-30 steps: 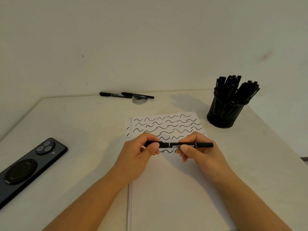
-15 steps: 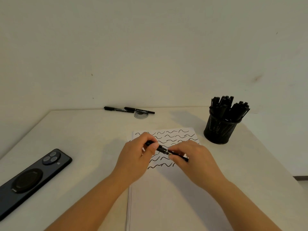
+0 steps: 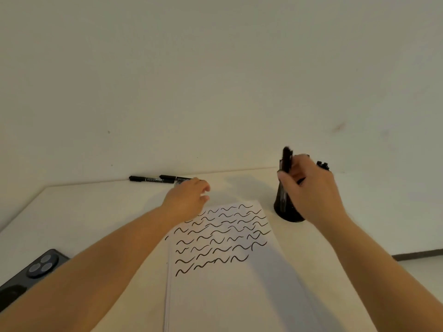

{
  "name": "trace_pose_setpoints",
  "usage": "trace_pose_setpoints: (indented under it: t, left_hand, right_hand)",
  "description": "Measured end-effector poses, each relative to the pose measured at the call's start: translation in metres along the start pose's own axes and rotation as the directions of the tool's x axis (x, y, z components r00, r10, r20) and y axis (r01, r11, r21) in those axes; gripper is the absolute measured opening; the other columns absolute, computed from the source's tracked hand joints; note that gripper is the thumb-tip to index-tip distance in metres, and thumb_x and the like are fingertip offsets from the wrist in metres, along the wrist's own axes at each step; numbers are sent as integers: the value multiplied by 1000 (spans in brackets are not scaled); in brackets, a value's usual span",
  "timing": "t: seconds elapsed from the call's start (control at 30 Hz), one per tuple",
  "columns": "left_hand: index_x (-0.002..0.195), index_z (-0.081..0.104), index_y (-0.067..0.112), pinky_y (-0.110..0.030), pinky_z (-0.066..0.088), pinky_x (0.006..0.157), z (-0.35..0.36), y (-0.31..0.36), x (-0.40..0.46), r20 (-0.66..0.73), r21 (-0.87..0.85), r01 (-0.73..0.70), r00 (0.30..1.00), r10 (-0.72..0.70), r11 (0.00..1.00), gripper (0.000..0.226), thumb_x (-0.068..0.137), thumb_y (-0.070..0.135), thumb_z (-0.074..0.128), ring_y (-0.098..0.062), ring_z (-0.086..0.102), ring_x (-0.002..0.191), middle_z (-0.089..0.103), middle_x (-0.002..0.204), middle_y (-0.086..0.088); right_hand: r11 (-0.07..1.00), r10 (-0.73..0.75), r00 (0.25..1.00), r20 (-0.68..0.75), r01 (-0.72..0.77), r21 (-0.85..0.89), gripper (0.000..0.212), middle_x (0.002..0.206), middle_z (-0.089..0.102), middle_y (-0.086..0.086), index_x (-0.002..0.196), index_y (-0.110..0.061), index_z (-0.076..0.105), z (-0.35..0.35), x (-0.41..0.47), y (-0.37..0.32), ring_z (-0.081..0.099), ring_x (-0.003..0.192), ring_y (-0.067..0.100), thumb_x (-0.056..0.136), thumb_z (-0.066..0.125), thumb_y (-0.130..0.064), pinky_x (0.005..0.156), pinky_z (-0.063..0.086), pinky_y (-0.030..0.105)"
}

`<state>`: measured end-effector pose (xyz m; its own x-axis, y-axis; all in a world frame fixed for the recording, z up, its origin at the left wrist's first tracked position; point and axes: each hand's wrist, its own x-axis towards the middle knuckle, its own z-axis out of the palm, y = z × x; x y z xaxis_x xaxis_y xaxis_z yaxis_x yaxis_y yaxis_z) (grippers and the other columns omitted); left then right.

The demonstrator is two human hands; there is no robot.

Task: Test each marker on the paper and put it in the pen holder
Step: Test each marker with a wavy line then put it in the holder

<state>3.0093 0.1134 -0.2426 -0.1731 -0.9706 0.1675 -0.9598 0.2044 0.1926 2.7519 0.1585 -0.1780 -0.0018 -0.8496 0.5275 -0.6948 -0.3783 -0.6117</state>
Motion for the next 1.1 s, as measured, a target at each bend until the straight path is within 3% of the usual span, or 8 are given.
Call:
trace_pose_setpoints:
  t: [0.17, 0.3, 0.5, 0.63, 0.73, 0.8, 0.9, 1.1]
  left_hand:
    - [122, 50, 18, -39, 43, 84, 12, -46, 38, 7, 113, 116, 993, -118, 987, 30, 95, 24, 40, -25, 44, 110, 53, 121, -5]
    - [127, 47, 19, -40, 41, 92, 18, -58, 56, -25, 54, 191, 981, -190, 980, 35, 92, 24, 44, -26, 39, 118, 50, 128, -4]
    - [120, 56, 22, -39, 42, 85, 30, -59, 68, -13, 139, 166, 986, -166, 976, 29, 92, 26, 47, -25, 42, 113, 55, 121, -2]
    - [107, 61, 19, -41, 42, 80, 38, -56, 71, -85, 118, 146, 987, -137, 982, 20, 91, 26, 51, -26, 46, 107, 59, 110, -4]
    - [104, 60, 17, -40, 40, 78, 41, -53, 72, -105, 138, 128, 988, -114, 982, 18, 91, 26, 51, -26, 48, 103, 60, 106, -5]
    - [103, 58, 16, -38, 39, 76, 42, -50, 72, -105, 154, 106, 990, -91, 982, 18, 92, 26, 48, -25, 49, 100, 60, 105, -4]
    - [102, 55, 14, -37, 37, 72, 41, -43, 71, -154, 115, 63, 987, -44, 991, 16, 94, 24, 46, -27, 52, 91, 63, 101, -5]
    - [104, 53, 16, -33, 37, 61, 23, -13, 61, -253, -42, 5, 967, -16, 999, 16, 95, 27, 44, -28, 57, 76, 64, 94, -3]
  right_hand:
    - [971, 138, 974, -178, -97, 219, 13, 76, 60, -18, 97, -26, 53, -18, 22, 12, 57, 67, -6, 85, 58, -27, 58, 42, 16]
    - [969, 133, 963, -236, -76, 236, 13, 79, 59, -19, 98, -26, 50, -20, 29, 24, 56, 72, -7, 87, 57, -27, 54, 39, 4]
    - [977, 117, 968, -222, -72, 198, 15, 79, 54, -22, 95, -25, 44, -11, 32, 40, 53, 72, -15, 88, 57, -24, 55, 38, 7]
    - [989, 97, 982, -163, -78, 123, 28, 78, 54, -21, 108, -25, 43, -4, 29, 47, 55, 70, -5, 87, 58, -18, 59, 37, 14]
    - [999, 7, 989, -149, 0, 45, 59, 79, 52, -21, 129, -39, 29, 1, 24, 46, 56, 72, -1, 85, 59, -15, 63, 38, 13]
    - [999, -39, 988, -152, 38, -6, 65, 79, 53, -18, 131, -46, 24, 1, 23, 45, 56, 70, 4, 85, 58, -15, 63, 39, 16]
    - [990, -115, 984, -136, 102, -98, 54, 80, 57, -9, 127, -36, 35, 2, 23, 44, 57, 68, 16, 85, 59, -12, 65, 43, 29]
    - [929, -254, 960, -115, 210, -304, 27, 92, 66, 13, 105, -4, 61, 8, 17, 48, 59, 80, 34, 79, 65, -2, 74, 40, 37]
